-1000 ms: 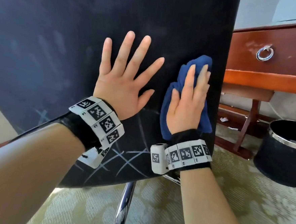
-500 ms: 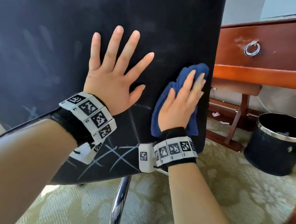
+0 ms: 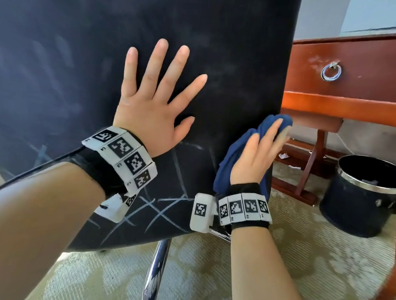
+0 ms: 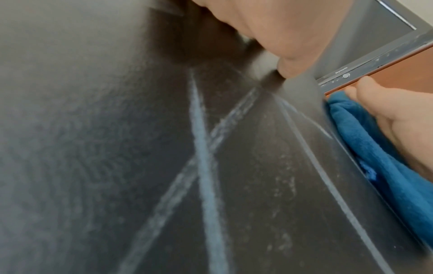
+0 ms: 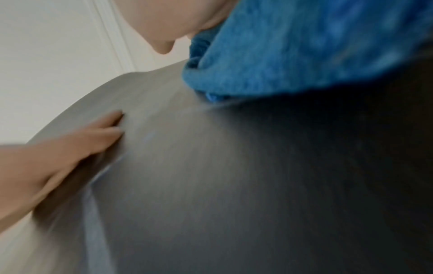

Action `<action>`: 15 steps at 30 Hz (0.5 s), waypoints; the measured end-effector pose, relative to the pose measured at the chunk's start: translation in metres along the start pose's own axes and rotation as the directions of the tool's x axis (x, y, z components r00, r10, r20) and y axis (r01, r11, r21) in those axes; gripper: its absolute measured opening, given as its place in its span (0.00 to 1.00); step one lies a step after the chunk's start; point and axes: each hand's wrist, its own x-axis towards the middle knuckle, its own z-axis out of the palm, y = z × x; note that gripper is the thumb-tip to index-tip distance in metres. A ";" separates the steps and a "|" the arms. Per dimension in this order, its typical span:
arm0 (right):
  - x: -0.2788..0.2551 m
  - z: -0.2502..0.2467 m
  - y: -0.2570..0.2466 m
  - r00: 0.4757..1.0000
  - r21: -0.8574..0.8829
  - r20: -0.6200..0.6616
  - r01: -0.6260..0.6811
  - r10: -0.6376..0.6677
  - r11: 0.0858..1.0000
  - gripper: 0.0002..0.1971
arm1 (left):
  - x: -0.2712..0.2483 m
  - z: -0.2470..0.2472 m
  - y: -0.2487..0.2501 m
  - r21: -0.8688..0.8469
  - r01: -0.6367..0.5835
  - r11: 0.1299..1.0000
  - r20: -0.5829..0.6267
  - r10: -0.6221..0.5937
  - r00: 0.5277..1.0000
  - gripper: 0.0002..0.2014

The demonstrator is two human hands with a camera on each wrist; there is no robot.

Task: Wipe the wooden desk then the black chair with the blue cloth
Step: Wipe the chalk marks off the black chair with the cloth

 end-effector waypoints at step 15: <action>-0.019 0.004 0.041 0.957 -0.028 -0.197 -0.222 0.213 0.975 0.28 | 0.004 -0.004 0.003 -0.005 0.002 1.000 0.078 -0.002 0.997 0.32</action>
